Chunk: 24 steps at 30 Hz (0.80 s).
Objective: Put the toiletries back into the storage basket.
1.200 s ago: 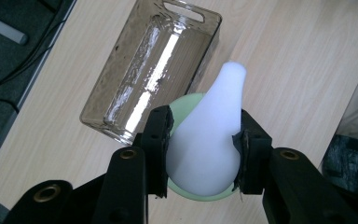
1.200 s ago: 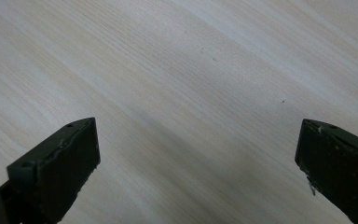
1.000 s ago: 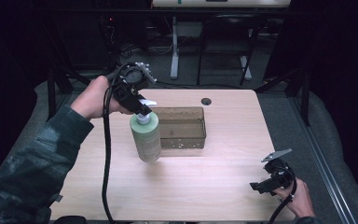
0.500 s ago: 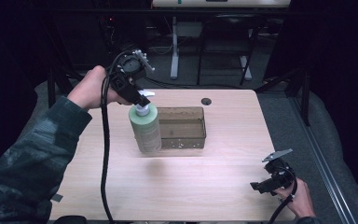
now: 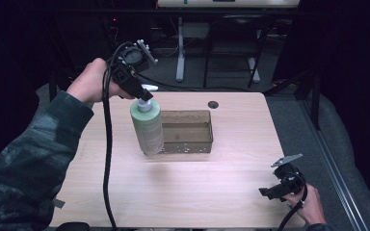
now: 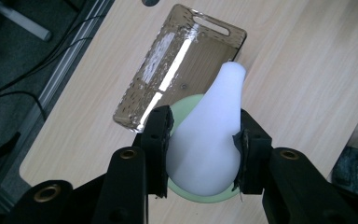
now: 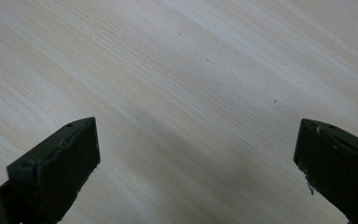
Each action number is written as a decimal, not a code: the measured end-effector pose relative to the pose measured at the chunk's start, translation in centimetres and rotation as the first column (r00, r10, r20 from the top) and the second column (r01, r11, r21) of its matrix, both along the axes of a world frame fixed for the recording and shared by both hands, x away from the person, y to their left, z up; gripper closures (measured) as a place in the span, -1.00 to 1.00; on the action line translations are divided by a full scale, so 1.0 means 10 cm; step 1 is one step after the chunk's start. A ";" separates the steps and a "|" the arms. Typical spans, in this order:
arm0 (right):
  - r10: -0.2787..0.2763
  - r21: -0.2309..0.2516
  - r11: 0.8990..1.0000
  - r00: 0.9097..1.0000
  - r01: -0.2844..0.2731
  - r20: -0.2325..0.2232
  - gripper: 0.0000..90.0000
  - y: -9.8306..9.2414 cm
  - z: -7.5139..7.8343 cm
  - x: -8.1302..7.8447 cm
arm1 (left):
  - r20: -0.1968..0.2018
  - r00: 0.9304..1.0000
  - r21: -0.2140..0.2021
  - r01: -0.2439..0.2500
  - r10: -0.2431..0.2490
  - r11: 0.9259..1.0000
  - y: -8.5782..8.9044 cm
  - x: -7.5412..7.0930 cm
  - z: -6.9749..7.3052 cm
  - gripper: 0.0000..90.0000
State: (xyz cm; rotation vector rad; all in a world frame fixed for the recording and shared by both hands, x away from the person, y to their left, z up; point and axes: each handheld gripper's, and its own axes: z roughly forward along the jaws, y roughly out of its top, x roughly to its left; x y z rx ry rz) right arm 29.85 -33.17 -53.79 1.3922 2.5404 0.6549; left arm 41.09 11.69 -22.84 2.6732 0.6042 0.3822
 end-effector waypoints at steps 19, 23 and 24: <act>-0.003 0.000 1.000 1.000 0.003 -0.003 -1.00 0.00 -0.01 -0.01 | 0.013 0.998 -0.002 -0.055 0.055 0.999 0.00 0.21 0.11 0.40; -0.002 -0.003 1.000 1.000 0.002 -0.003 -1.00 0.00 0.00 -0.02 | 0.015 0.998 0.011 -0.068 0.068 0.998 -0.03 0.27 0.10 0.40; -0.004 0.005 1.000 1.000 0.004 -0.006 -1.00 0.00 0.00 -0.02 | 0.019 0.997 0.012 -0.069 0.069 0.998 -0.04 0.28 0.10 0.40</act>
